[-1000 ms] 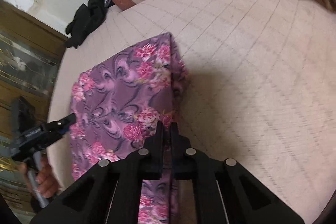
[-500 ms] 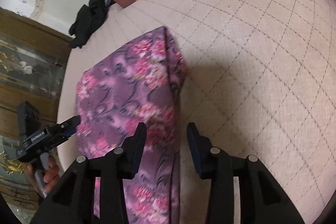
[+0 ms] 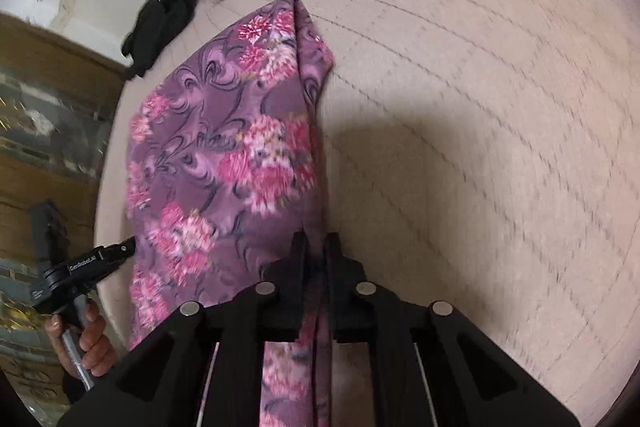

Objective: Fold small clothes

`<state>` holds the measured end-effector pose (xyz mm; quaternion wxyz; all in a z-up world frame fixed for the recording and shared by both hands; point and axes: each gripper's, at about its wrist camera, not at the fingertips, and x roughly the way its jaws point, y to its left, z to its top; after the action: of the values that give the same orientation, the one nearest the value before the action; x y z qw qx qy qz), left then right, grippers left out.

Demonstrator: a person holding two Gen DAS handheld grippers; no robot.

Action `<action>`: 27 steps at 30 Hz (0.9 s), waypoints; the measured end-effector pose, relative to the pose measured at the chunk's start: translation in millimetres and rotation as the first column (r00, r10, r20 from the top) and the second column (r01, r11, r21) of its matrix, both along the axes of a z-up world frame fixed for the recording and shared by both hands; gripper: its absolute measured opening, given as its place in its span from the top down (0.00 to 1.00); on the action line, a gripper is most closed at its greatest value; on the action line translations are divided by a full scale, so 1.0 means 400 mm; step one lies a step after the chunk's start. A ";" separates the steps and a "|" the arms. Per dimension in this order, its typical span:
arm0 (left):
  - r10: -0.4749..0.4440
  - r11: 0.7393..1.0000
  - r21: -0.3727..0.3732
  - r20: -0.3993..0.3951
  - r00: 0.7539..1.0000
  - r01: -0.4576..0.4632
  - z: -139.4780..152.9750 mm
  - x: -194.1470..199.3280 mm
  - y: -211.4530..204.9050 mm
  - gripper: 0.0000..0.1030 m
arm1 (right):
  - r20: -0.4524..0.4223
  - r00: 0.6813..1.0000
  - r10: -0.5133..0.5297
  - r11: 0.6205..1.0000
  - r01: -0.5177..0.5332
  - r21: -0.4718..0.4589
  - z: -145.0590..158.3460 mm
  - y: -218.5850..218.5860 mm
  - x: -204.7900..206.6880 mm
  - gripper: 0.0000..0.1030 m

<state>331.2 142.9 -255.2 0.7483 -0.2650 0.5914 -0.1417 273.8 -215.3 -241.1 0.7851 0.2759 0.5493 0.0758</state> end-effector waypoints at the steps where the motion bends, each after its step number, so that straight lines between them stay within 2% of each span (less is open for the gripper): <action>1: 0.028 0.999 -0.033 0.001 1.000 -0.028 0.000 -0.032 0.016 0.68 | 0.013 1.000 -0.012 1.000 0.011 0.026 0.010 -0.001 -0.032 0.62; 2: 0.045 0.998 -0.047 0.015 0.999 -0.044 0.004 -0.064 0.026 0.63 | 0.033 0.999 -0.024 0.999 0.023 0.037 0.020 0.001 -0.059 0.40; 3: 0.050 0.997 -0.067 0.033 0.998 -0.048 0.009 -0.099 0.035 0.48 | 0.061 0.997 -0.044 0.998 0.041 0.037 0.033 0.004 -0.098 0.34; 4: 0.044 0.995 -0.092 0.036 0.998 -0.041 0.010 -0.121 0.037 0.36 | 0.067 0.997 -0.045 0.998 0.043 0.036 0.038 0.010 -0.125 0.34; 6: 0.025 0.990 -0.138 0.029 0.999 -0.021 0.008 -0.166 0.034 0.33 | 0.053 0.998 -0.029 0.999 0.027 0.038 0.033 0.033 -0.176 0.34; 7: 0.005 0.991 -0.131 0.023 1.000 -0.002 0.005 -0.189 0.025 0.33 | 0.046 0.999 -0.026 0.999 0.024 0.028 0.030 0.044 -0.194 0.34; 8: -0.013 0.995 -0.104 0.027 1.000 0.016 0.004 -0.201 0.011 0.33 | 0.039 0.999 -0.009 1.000 0.009 0.003 0.025 0.061 -0.213 0.35; 10: -0.052 0.999 -0.012 0.078 0.996 0.053 0.017 -0.221 -0.019 0.33 | 0.049 0.999 0.005 0.996 -0.001 -0.086 0.031 0.087 -0.231 0.46; 11: -0.068 0.998 0.017 0.090 0.994 0.067 0.024 -0.222 -0.032 0.34 | 0.048 0.999 0.011 0.991 -0.005 -0.135 0.036 0.097 -0.237 0.56; 12: -0.081 0.996 0.044 0.104 0.991 0.077 0.029 -0.229 -0.042 0.40 | 0.047 0.999 0.019 0.988 -0.012 -0.152 0.036 0.105 -0.240 0.69; 13: -0.097 0.993 0.080 0.120 0.988 0.088 0.031 -0.240 -0.056 0.58 | 0.040 0.999 0.026 0.989 -0.019 -0.147 0.031 0.109 -0.243 0.76; 14: -0.108 0.990 0.105 0.126 0.986 0.095 0.028 -0.246 -0.065 0.71 | 0.028 0.999 0.028 0.988 -0.023 -0.155 0.024 0.112 -0.245 0.85; 15: -0.122 0.985 0.140 0.145 0.982 0.102 0.030 -0.254 -0.075 0.81 | 0.033 0.999 0.028 0.983 -0.021 -0.181 0.025 0.111 -0.253 0.90; 16: -0.127 0.982 0.162 0.163 0.978 0.101 0.033 -0.252 -0.083 0.88 | 0.038 0.999 0.027 0.980 -0.019 -0.197 0.028 0.112 -0.256 0.91; 17: -0.127 0.981 0.169 0.176 0.976 0.098 0.044 -0.253 -0.078 0.89 | 0.040 0.999 0.020 0.978 -0.011 -0.208 0.032 0.110 -0.259 0.92; 19: -0.089 0.993 0.090 0.191 0.978 0.072 0.062 -0.255 -0.051 0.90 | 0.057 0.998 -0.003 0.978 0.015 -0.206 0.046 0.097 -0.264 0.93; 20: -0.084 0.995 0.074 0.190 0.978 0.071 0.063 -0.253 -0.049 0.90 | 0.064 0.998 -0.009 0.979 0.022 -0.202 0.050 0.088 -0.270 0.93; 21: -0.084 0.994 0.078 0.187 0.979 0.070 0.059 -0.252 -0.046 0.89 | 0.059 0.998 -0.009 0.978 0.021 -0.205 0.049 0.083 -0.273 0.94; 23: -0.112 0.986 0.142 0.152 0.982 0.091 0.028 -0.246 -0.065 0.88 | 0.038 0.999 0.005 0.976 0.003 -0.217 0.032 0.087 -0.270 0.94; 26: -0.113 0.983 0.163 0.178 0.978 0.084 0.052 -0.261 -0.071 0.86 | 0.040 0.999 0.004 0.980 0.004 -0.199 0.033 0.086 -0.268 0.93; 27: -0.112 0.982 0.175 0.201 0.973 0.077 0.063 -0.270 -0.067 0.82 | 0.054 0.999 0.001 0.984 0.008 -0.179 0.042 0.085 -0.271 0.93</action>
<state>223.0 116.1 -230.2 0.8184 -0.1569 0.5307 -0.1548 165.4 -181.5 -224.2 0.8213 0.2032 0.5322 0.0321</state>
